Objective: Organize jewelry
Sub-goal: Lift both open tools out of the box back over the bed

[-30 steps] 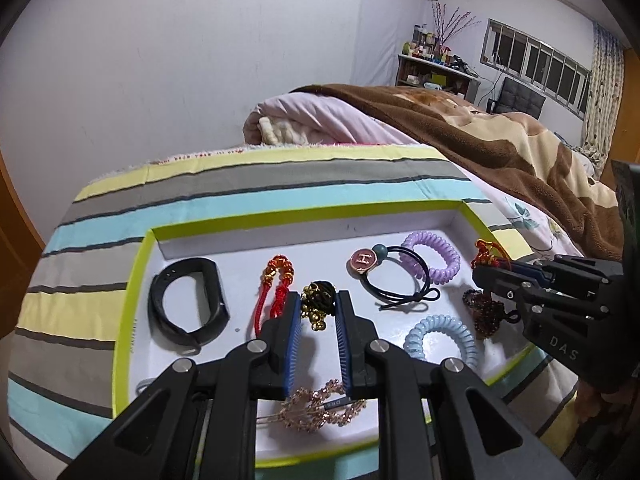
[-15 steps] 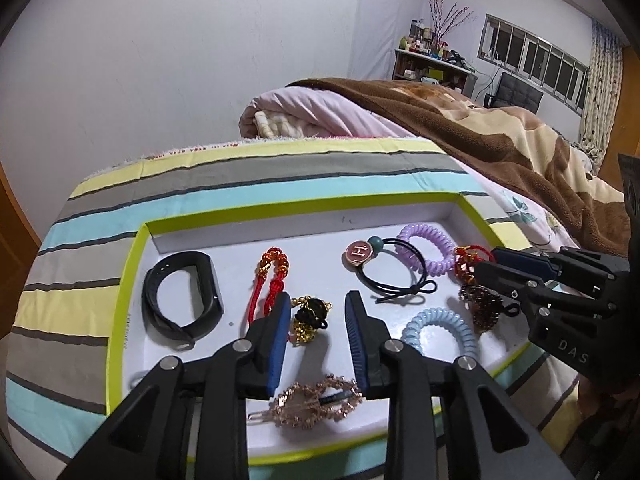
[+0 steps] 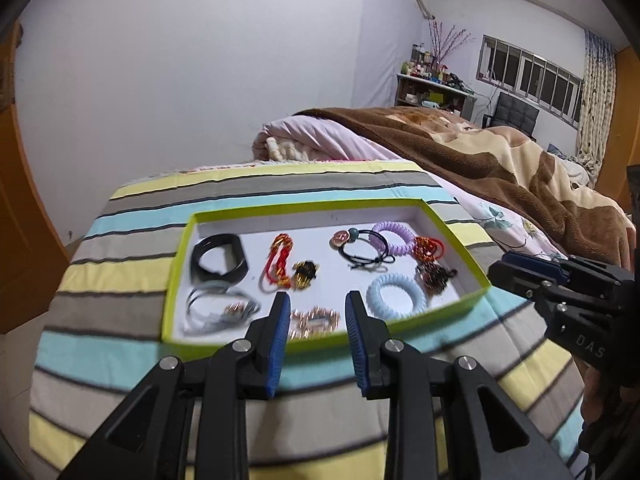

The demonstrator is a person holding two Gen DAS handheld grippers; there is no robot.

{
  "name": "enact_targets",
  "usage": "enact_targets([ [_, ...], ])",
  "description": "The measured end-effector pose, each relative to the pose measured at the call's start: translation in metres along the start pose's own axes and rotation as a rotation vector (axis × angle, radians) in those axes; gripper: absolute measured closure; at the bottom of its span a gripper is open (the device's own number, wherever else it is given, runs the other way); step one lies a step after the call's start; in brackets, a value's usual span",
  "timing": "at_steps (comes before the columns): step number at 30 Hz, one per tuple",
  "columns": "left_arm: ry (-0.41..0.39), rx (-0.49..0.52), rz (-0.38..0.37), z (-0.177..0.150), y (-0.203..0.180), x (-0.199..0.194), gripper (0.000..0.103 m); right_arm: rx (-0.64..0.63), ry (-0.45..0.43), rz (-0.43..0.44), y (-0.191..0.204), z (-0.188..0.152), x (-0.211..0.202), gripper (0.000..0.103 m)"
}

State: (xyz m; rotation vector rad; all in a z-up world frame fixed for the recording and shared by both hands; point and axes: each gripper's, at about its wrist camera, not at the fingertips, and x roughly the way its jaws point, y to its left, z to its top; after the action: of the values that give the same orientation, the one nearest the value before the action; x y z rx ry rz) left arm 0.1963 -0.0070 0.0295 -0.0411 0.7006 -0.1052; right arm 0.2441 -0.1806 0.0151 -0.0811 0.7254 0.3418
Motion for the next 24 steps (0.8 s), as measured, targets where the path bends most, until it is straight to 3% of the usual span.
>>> enact_targets([
  [15, -0.097, 0.012, 0.047, -0.046, -0.01, -0.093, 0.073, -0.001, -0.088, 0.002, 0.038, -0.045, -0.089, 0.08],
  [24, -0.129, -0.027, 0.066, -0.076, -0.013, -0.13, 0.072, 0.004, -0.087, 0.009, 0.049, -0.079, -0.121, 0.08],
])
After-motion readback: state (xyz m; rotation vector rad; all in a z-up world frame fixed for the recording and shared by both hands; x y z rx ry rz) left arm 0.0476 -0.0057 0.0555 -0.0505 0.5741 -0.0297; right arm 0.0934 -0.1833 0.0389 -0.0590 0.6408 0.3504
